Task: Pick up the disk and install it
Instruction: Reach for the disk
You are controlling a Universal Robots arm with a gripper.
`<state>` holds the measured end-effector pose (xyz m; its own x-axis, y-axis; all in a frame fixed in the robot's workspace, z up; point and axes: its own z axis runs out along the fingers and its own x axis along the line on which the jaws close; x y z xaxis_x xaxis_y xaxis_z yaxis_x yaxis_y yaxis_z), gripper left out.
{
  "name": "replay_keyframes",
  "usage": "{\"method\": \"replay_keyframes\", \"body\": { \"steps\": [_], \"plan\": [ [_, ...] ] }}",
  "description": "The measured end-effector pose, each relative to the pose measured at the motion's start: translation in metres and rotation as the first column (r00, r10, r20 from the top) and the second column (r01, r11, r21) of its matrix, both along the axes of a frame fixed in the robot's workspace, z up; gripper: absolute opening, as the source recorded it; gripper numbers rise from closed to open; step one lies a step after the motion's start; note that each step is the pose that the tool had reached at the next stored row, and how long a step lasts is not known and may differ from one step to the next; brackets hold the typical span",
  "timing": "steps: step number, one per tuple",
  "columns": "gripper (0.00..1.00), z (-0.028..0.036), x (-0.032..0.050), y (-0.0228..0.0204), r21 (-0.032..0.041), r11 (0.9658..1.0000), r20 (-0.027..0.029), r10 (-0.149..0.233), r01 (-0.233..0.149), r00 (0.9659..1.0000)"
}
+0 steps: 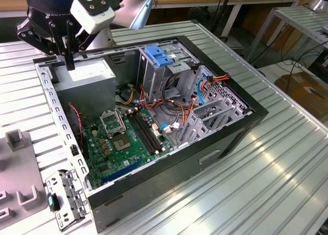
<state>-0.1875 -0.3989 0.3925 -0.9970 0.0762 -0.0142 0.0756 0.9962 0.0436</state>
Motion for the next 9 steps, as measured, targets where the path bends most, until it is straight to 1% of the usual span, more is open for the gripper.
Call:
{"method": "replay_keyframes", "body": {
  "steps": [9],
  "plan": [
    [0.11,-0.0001,-0.0048,0.0000,0.0000,1.0000,-0.0011,0.000,0.000,1.0000]
  ]
}}
